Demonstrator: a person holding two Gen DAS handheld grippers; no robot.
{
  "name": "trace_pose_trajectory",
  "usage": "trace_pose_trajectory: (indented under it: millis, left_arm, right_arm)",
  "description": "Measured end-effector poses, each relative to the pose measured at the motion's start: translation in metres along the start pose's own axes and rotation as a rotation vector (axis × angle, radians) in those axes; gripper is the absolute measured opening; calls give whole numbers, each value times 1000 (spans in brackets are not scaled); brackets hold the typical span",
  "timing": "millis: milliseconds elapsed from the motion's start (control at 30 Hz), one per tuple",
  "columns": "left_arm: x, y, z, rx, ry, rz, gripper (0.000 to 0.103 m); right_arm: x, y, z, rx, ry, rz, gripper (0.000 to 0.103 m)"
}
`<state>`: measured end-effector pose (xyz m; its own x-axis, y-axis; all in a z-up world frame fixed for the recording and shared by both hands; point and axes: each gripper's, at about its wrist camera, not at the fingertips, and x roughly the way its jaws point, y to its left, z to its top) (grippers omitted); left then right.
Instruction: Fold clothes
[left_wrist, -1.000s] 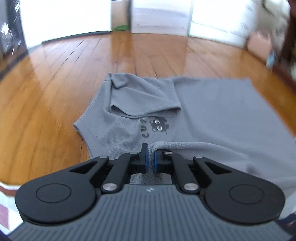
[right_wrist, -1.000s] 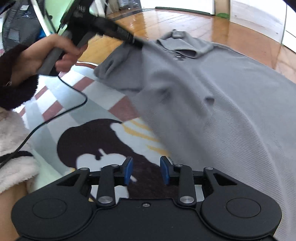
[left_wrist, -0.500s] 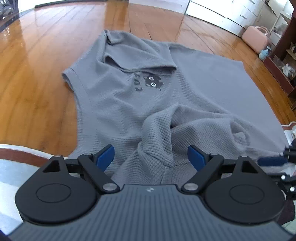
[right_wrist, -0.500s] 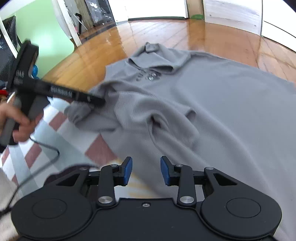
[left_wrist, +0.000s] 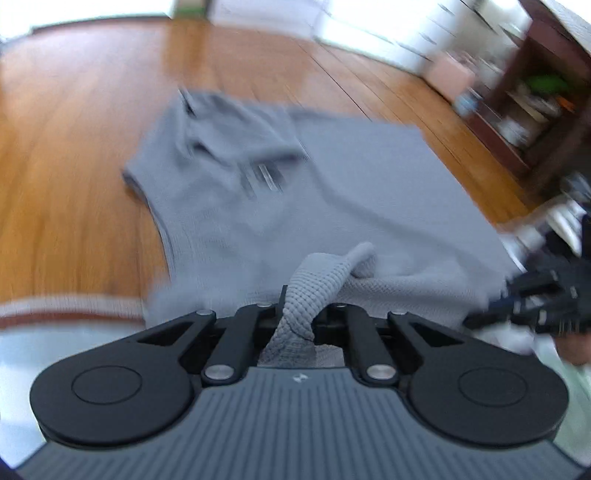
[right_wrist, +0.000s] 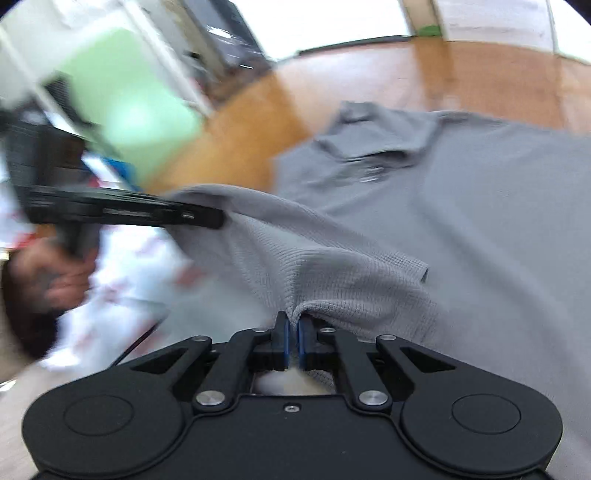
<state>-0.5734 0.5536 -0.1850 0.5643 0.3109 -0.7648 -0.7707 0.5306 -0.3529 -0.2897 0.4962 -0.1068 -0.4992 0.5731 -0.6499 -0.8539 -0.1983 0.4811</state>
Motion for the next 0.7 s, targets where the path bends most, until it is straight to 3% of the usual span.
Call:
trace_pose_trajectory:
  millis: [100, 200, 267, 300, 333, 433, 533, 567, 700]
  left_arm:
    - [5, 18, -32, -56, 177, -107, 10]
    - [26, 14, -57, -16, 271, -52, 13]
    - [40, 9, -69, 12, 311, 7, 14]
    - [39, 7, -69, 14, 294, 19, 14]
    - [37, 5, -67, 20, 294, 34, 15]
    - [31, -2, -64, 78, 312, 143, 22]
    - [20, -6, -65, 137, 309, 275, 50]
    - [15, -7, -65, 150, 303, 315, 53]
    - [-7, -11, -52, 135, 235, 361, 54]
  right_arm:
    - [-6, 6, -37, 58, 62, 35, 7]
    - [23, 3, -67, 70, 188, -27, 7]
    - [37, -1, -77, 85, 227, -69, 11]
    - [35, -2, -77, 93, 212, -60, 12]
    - [31, -3, -76, 105, 203, -58, 22]
    - [12, -6, -74, 101, 183, -90, 31]
    - [-18, -19, -76, 70, 131, -217, 34]
    - [-29, -26, -78, 71, 116, -266, 34]
    - [-84, -68, -93, 187, 61, -410, 34]
